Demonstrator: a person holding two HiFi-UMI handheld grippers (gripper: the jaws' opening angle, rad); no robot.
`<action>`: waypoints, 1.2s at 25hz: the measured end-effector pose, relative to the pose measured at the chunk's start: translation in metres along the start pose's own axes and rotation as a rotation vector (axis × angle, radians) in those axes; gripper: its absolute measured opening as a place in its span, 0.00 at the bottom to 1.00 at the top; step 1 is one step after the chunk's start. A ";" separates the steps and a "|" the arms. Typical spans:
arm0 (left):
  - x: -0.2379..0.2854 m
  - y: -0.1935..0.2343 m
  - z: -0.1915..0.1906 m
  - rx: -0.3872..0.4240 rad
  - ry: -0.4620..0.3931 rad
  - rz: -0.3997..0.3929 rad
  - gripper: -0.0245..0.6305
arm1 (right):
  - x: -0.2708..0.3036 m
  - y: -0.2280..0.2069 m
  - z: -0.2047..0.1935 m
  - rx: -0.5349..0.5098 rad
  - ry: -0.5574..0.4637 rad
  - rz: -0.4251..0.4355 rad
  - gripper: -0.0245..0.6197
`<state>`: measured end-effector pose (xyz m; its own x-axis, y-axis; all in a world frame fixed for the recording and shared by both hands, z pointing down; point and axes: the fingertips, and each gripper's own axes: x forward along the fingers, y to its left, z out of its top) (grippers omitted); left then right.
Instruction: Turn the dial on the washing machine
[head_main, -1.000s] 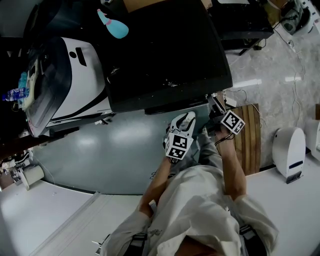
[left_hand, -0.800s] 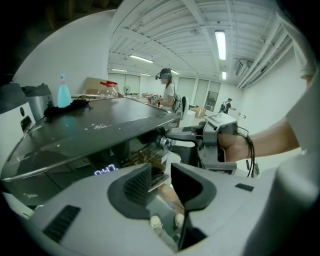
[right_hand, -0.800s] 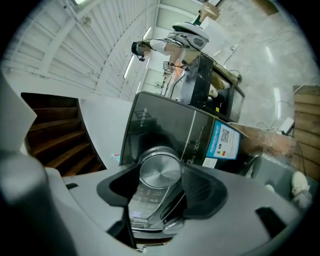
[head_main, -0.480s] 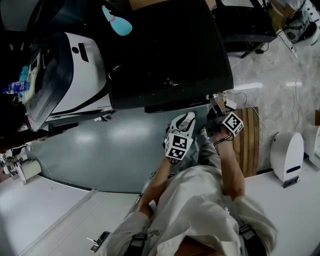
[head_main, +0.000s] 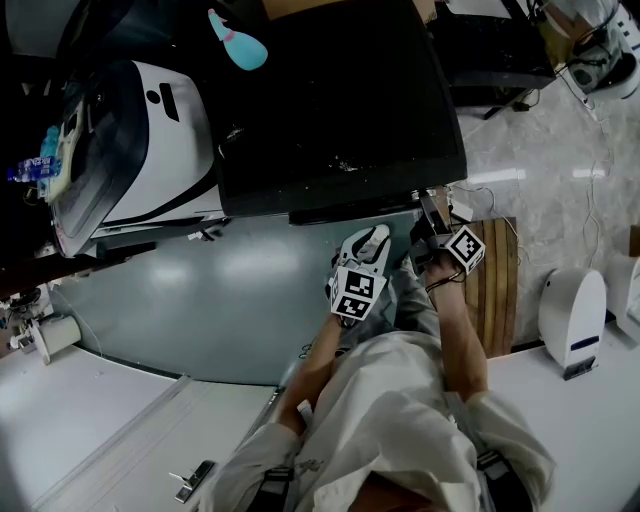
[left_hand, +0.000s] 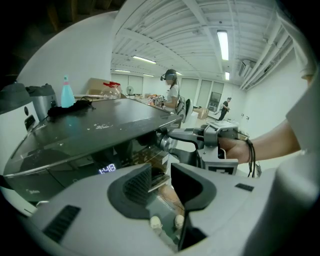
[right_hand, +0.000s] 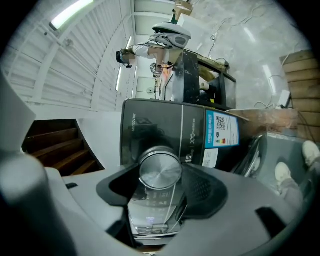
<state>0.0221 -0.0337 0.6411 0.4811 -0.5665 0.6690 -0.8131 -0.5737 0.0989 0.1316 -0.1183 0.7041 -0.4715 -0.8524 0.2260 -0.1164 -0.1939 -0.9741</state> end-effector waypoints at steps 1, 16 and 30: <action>0.000 0.000 0.000 0.000 0.001 0.000 0.23 | 0.000 0.000 0.000 -0.001 0.001 0.000 0.46; -0.004 -0.004 -0.001 0.004 0.002 0.000 0.23 | -0.002 0.002 0.003 -0.138 0.061 -0.042 0.50; -0.005 -0.006 -0.002 0.012 -0.005 -0.008 0.23 | -0.010 0.005 0.000 -0.543 0.147 -0.171 0.52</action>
<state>0.0238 -0.0262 0.6386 0.4892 -0.5646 0.6647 -0.8053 -0.5851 0.0957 0.1354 -0.1109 0.6970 -0.5179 -0.7474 0.4161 -0.6145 -0.0133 -0.7888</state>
